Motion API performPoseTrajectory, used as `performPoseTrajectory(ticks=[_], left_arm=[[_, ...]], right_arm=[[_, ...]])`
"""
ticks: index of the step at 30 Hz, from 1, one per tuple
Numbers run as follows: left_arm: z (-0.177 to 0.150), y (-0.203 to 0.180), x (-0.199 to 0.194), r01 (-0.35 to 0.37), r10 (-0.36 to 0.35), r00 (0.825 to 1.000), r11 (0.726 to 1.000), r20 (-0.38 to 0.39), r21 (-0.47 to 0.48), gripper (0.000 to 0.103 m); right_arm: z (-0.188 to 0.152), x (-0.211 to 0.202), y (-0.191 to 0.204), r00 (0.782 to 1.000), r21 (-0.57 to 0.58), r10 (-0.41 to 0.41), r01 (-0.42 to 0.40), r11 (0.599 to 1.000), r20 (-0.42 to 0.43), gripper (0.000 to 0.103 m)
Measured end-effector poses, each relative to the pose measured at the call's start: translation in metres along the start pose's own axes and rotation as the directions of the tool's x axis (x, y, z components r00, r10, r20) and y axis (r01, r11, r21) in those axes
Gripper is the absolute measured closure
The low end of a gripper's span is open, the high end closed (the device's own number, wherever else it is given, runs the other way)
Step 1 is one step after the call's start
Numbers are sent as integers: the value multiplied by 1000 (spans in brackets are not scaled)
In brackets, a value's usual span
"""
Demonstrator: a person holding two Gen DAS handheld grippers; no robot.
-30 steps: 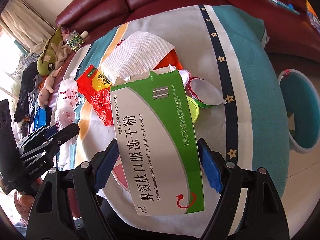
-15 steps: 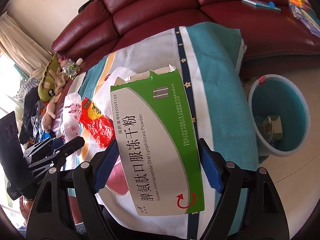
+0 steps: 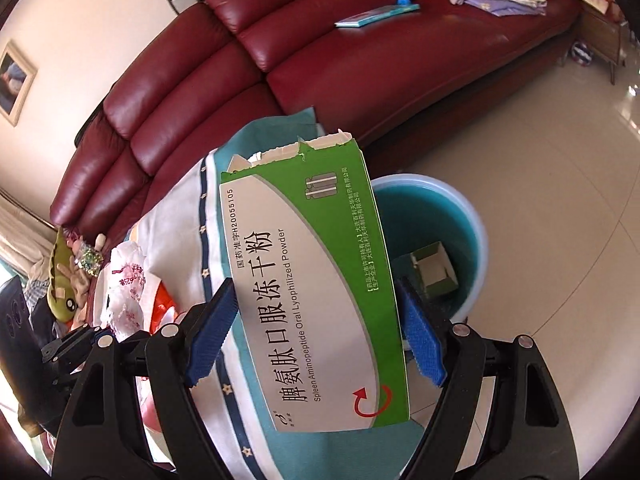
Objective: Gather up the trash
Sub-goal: 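Carry the medicine box and plastic bag toward the teal bucket, then open the right tool over the bucket while the left tool releases the bag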
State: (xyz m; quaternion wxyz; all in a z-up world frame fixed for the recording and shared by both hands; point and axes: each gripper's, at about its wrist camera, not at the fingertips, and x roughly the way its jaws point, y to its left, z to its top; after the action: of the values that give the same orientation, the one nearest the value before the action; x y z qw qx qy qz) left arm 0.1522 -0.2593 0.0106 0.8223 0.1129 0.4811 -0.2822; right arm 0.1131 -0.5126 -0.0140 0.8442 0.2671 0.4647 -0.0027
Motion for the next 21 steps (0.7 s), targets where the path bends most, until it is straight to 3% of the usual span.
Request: performPoseTrajectory(ticks=[9,15,21], left_arm=[[28,-18,52,25,-25,997,1000,-73,-3,69],[36,-17,66,26,-28,996,999,-90,-25,69],[38,-22,80,38,-39,993,999,-115,-14,69]], right_arm=[[21,51,-32,995,25,-92,93,995,-46,28],[33,88,-30,989,48,-62,69,996,-132,20],[31,85,-33,988,40,-77,83,996,-132,18]])
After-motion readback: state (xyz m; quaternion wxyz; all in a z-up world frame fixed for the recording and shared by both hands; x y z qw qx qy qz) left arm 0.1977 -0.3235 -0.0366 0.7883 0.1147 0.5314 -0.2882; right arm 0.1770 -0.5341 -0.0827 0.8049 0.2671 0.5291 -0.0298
